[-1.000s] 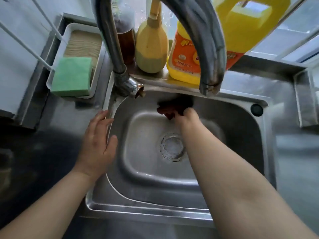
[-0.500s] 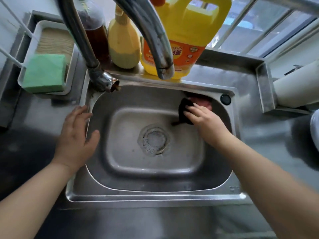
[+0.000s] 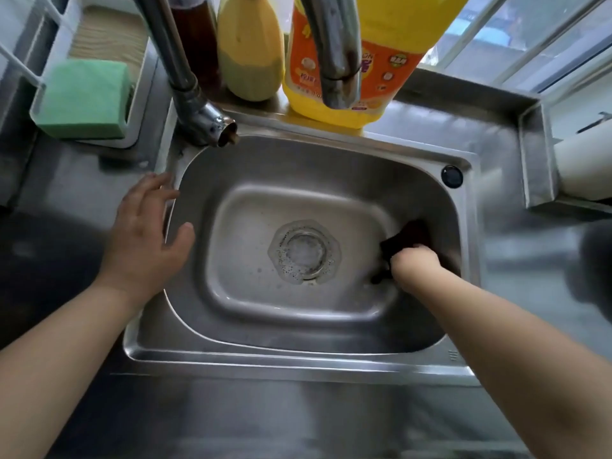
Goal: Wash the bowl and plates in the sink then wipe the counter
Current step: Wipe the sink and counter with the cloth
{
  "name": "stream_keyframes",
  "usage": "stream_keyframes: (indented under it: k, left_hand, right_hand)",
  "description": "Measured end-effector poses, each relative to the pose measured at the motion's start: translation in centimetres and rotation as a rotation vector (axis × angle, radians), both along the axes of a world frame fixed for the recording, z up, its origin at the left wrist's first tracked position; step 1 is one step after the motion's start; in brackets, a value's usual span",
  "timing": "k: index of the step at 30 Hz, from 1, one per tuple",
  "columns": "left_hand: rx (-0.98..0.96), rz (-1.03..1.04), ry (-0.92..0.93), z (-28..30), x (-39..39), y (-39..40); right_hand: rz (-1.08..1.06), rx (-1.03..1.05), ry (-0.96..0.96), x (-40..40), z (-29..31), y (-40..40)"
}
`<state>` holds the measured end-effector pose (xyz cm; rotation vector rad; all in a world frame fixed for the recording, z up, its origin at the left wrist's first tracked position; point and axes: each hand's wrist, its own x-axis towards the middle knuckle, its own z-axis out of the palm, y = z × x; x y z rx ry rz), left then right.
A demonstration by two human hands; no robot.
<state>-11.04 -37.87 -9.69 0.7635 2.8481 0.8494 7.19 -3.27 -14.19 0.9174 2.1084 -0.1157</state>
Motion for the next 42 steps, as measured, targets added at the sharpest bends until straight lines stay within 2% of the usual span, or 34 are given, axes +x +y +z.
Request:
stream_keyframes:
  k: [3, 5, 9, 13, 16, 19, 23, 27, 31, 36, 38, 40, 42]
  left_hand:
    - [-0.001, 0.012, -0.018, 0.4, 0.0, 0.0]
    - [0.005, 0.027, -0.042, 0.6, 0.1, 0.0]
    - [0.008, 0.018, -0.072, 0.9, 0.0, 0.3]
    - [0.007, 0.009, -0.072, 0.9, 0.1, 0.4]
    - [0.011, 0.003, -0.084, 1.1, 0.2, 0.4]
    - [0.023, 0.000, -0.110, 1.4, 0.2, 0.4]
    - [0.036, -0.005, -0.131, 1.7, 0.2, 0.4]
    - [0.086, -0.008, -0.181, 2.3, 0.1, 0.0]
    - [0.165, 0.004, -0.177, 3.5, 0.5, -0.5]
    - [0.251, 0.078, -0.176, 5.5, 0.6, -2.8]
    - [0.250, 0.122, -0.185, 6.0, 0.8, -4.1]
    - [0.252, 0.148, -0.197, 6.2, 1.3, -5.3]
    - [0.254, 0.166, -0.206, 6.3, 1.9, -6.1]
  right_hand:
    - [0.337, -0.260, -0.367, 1.3, 1.1, -3.6]
    - [0.301, -0.437, -0.387, 1.6, 1.8, -6.3]
    - [0.032, -0.604, -0.150, -1.1, 2.9, -11.7]
    - [-0.548, -0.961, 0.014, -4.9, 2.8, -18.8]
    - [-0.619, -1.057, 0.129, -6.1, 3.1, -20.8]
    - [-0.468, -1.081, 0.181, -5.8, 3.5, -20.6]
    - [-0.330, -1.004, 0.130, -5.9, 3.9, -21.3]
    - [-0.154, -0.981, 0.256, -5.6, 5.7, -21.2]
    - [-0.295, -1.031, 0.414, -3.9, 7.0, -21.8]
    - [-0.736, -1.108, 0.643, -4.1, 8.2, -22.5]
    - [-0.695, -0.993, 0.653, -5.3, 8.5, -23.7]
    - [-0.497, -0.857, 0.542, -6.8, 8.8, -25.9]
    - [-0.408, -0.810, 0.546, -8.0, 9.2, -27.7]
